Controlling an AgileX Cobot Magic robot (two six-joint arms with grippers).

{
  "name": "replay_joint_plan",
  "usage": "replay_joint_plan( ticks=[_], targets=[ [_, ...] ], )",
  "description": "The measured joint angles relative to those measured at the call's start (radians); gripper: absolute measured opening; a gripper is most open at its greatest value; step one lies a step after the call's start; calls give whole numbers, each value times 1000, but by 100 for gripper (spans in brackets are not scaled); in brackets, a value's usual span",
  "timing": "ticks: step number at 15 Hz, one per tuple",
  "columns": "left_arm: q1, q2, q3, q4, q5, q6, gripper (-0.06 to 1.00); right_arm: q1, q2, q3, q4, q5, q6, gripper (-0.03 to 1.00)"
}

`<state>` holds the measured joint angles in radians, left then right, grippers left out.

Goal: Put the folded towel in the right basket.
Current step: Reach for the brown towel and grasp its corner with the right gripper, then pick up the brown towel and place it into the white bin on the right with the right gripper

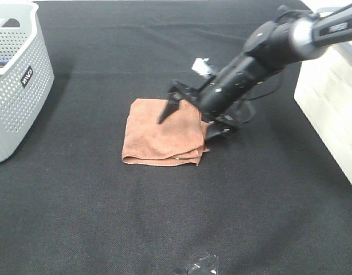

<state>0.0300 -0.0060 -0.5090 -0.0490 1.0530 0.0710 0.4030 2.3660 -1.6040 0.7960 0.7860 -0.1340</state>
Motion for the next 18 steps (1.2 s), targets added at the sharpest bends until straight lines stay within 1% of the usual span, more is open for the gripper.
replay_joint_plan(
  ticks=[2, 3, 4, 5, 6, 7, 8, 10, 12, 14, 17, 18],
  targets=[
    [0, 0, 0, 0, 0, 0, 99, 46, 12, -26, 2, -27, 0, 81],
    [0, 0, 0, 0, 0, 0, 99, 65, 21, -39, 0, -43, 0, 71],
    [0, 0, 0, 0, 0, 0, 99, 80, 30, -47, -6, -54, 0, 57],
    [0, 0, 0, 0, 0, 0, 99, 85, 36, -48, -10, -64, 0, 41],
    [0, 0, 0, 0, 0, 0, 99, 85, 40, -48, -15, -62, 0, 21],
    [0, 0, 0, 0, 0, 0, 99, 85, 40, -49, -18, -55, -6, 15],
    [0, 0, 0, 0, 0, 0, 99, 85, 40, -49, -18, -55, -6, 15],
    [0, 0, 0, 0, 0, 0, 99, 85, 34, -78, -44, -19, -33, 15],
    [0, 0, 0, 0, 0, 0, 99, 81, -6, -151, -73, 103, -34, 15],
    [0, 0, 0, 0, 0, 0, 99, 58, -78, -250, -78, 219, -30, 15],
    [0, 0, 0, 1, 0, 0, 99, -20, -198, -416, -111, 374, 1, 15],
    [0, 0, 0, 1, 0, 0, 99, -60, -243, -473, -134, 408, 20, 15]
  ],
)
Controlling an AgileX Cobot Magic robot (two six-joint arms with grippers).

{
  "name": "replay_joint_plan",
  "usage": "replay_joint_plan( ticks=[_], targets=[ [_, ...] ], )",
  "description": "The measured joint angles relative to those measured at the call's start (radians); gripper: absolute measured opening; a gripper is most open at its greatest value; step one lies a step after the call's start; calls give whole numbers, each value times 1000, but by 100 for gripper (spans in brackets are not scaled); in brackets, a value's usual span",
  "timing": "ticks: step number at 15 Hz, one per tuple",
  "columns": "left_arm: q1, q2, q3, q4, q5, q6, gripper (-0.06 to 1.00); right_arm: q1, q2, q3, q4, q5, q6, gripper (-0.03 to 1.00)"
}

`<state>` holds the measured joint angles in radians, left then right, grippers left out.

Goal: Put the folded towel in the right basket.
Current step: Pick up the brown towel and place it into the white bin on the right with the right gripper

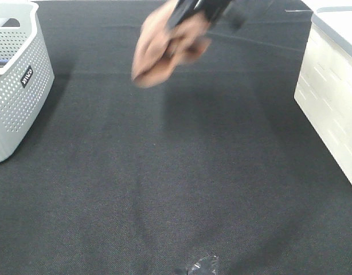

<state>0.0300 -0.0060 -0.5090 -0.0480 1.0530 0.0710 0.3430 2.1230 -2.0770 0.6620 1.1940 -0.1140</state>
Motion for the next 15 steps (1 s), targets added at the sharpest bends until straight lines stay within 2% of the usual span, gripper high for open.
replay_joint_plan(
  ticks=[1, 2, 5, 6, 7, 9, 12, 15],
  targets=[
    [0, 0, 0, 0, 0, 0, 99, -40, -40, -48, -35, 10, 16, 15],
    [0, 0, 0, 0, 0, 0, 99, -112, -116, -93, -116, 10, 37, 15],
    [0, 0, 0, 1, 0, 0, 99, -265, -285, -70, -342, 11, 54, 15],
    [0, 0, 0, 1, 0, 0, 99, -265, -285, -70, -342, 11, 54, 15],
    [0, 0, 0, 1, 0, 0, 99, -341, -377, 32, -485, 13, 54, 15],
    [0, 0, 0, 1, 0, 0, 99, -468, -458, 218, -601, 27, 54, 15],
    [0, 0, 0, 1, 0, 0, 99, -637, -450, 398, -620, 29, 53, 15],
    [0, 0, 0, 1, 0, 0, 99, -657, -409, 423, -612, 28, 51, 15]
  ],
)
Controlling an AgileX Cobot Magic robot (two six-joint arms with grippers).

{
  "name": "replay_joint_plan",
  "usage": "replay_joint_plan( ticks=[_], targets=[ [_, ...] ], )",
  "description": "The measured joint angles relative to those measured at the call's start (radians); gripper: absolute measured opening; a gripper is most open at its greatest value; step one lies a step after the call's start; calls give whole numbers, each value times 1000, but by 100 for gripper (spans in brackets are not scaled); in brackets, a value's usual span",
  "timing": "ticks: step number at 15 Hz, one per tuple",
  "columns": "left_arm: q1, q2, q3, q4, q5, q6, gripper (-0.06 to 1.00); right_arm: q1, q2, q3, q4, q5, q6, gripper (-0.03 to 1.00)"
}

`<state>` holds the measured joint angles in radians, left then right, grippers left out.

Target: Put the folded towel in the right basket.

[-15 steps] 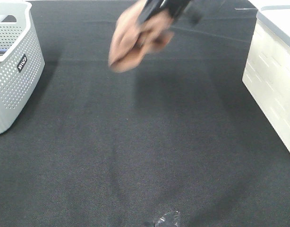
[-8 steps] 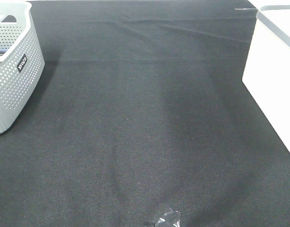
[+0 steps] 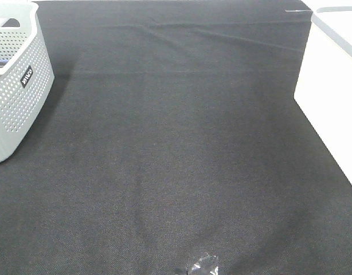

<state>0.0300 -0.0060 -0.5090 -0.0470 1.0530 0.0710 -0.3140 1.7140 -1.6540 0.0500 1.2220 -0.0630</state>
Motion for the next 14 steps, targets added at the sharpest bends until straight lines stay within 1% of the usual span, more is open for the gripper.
replay_joint_plan(
  ticks=[1, 2, 4, 5, 8, 9, 12, 13, 14],
  targets=[
    [0, 0, 0, 0, 0, 0, 99, 0, 1, 2, 13, 1, -7, 22],
    [0, 0, 0, 0, 0, 0, 99, 0, 1, 2, 17, 0, -12, 43],
    [0, 0, 0, 0, 0, 0, 99, 0, 1, 2, 18, 0, -14, 89],
    [0, 0, 0, 0, 0, 0, 99, 0, 0, 2, 23, 0, -14, 94],
    [0, 0, 0, 0, 0, 0, 99, 15, -14, 1, 37, 0, -10, 96],
    [0, 0, 0, 0, 0, 0, 99, 49, -27, -8, 25, -3, 6, 97],
    [0, 0, 0, 0, 0, 0, 99, 218, -97, -9, -33, -4, 85, 97],
    [0, 0, 0, 0, 0, 0, 99, 290, -150, 1, -36, -5, 118, 97],
    [0, 0, 0, 0, 0, 0, 99, 317, -198, 32, -36, -5, 136, 97]
  ],
)
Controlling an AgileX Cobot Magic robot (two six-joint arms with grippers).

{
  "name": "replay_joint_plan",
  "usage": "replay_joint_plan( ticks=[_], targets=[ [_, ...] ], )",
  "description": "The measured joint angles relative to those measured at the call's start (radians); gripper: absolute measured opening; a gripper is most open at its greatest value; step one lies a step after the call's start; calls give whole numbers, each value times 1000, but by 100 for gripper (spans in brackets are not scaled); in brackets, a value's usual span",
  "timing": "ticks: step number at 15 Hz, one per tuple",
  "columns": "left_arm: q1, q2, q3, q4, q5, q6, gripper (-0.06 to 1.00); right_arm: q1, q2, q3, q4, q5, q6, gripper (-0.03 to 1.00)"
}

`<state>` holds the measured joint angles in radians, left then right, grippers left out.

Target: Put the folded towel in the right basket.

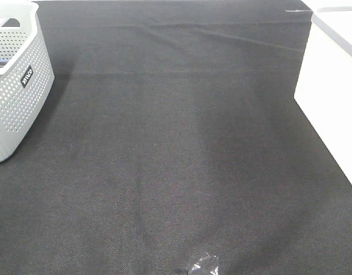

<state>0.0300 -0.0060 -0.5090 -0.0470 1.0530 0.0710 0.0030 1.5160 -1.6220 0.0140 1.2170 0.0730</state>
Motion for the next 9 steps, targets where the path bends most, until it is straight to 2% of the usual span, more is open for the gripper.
replay_joint_plan(
  ticks=[4, 6, 8, 9],
  targets=[
    [0, 0, 0, 0, 0, 0, 99, 8, -380, 335, -4, 1, 30, 97],
    [0, 0, 0, 0, 0, 0, 99, 8, -691, 530, -14, 3, 7, 97],
    [0, 0, 0, 0, 0, 0, 99, 8, -925, 620, -14, 4, -30, 97],
    [0, 0, 0, 0, 0, 0, 99, 8, -925, 620, -14, 4, -30, 97]
  ],
)
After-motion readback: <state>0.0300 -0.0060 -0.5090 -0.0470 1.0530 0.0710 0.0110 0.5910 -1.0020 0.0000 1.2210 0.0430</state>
